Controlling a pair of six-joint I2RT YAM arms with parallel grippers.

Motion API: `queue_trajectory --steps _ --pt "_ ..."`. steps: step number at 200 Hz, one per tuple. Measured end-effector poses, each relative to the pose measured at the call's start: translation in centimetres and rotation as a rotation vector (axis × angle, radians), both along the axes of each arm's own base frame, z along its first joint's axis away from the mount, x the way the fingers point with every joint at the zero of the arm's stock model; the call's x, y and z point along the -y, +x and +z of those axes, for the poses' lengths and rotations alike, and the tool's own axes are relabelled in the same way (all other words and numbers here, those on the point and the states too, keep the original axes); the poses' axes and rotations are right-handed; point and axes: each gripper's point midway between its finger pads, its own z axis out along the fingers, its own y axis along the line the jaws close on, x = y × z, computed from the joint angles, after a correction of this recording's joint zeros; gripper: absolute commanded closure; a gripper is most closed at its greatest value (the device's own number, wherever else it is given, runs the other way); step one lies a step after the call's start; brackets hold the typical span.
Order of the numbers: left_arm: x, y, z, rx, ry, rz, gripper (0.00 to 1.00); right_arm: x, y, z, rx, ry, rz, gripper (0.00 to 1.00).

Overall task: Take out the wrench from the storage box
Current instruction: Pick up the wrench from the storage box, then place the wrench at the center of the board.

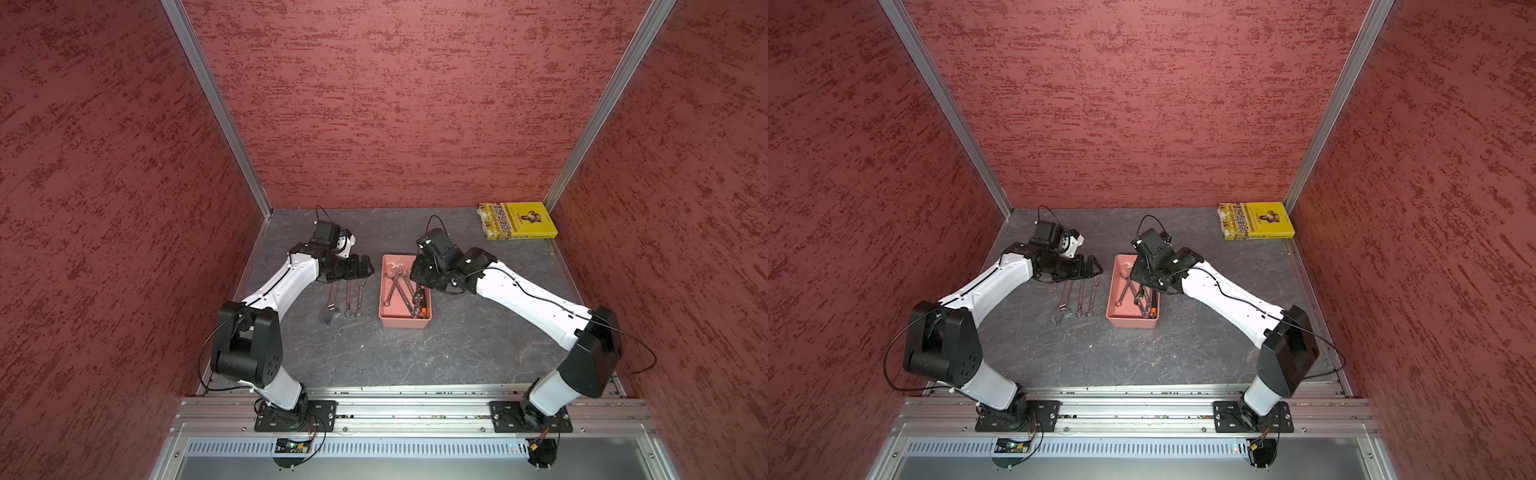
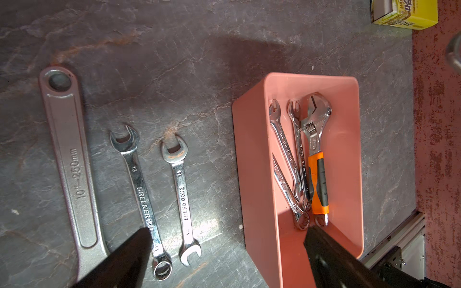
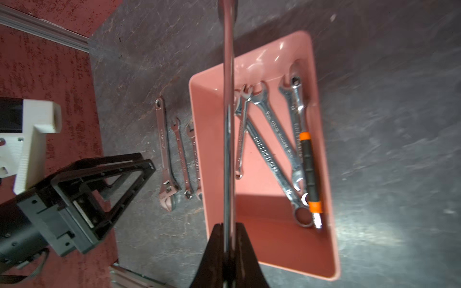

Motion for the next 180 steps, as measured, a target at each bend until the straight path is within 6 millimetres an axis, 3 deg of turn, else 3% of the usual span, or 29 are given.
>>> queue_trajectory --steps 29,56,90,130,180 --pt "0.0 0.1 0.1 0.006 -0.002 0.000 0.00 5.5 0.6 -2.0 0.017 -0.079 0.014 1.00" --pt "0.0 0.1 0.1 0.007 -0.003 0.000 0.00 7.7 1.0 -4.9 0.006 -0.129 0.057 1.00" --pt "0.1 0.3 0.2 0.011 -0.008 0.002 0.00 8.7 0.8 -8.4 -0.008 -0.151 0.112 1.00" --pt "0.1 0.3 0.2 0.006 -0.012 0.010 0.00 8.5 1.6 -11.8 -0.003 -0.157 0.151 1.00" --pt "0.1 0.3 0.3 0.006 -0.013 0.013 0.00 8.1 2.3 -14.6 -0.008 -0.157 0.164 1.00"
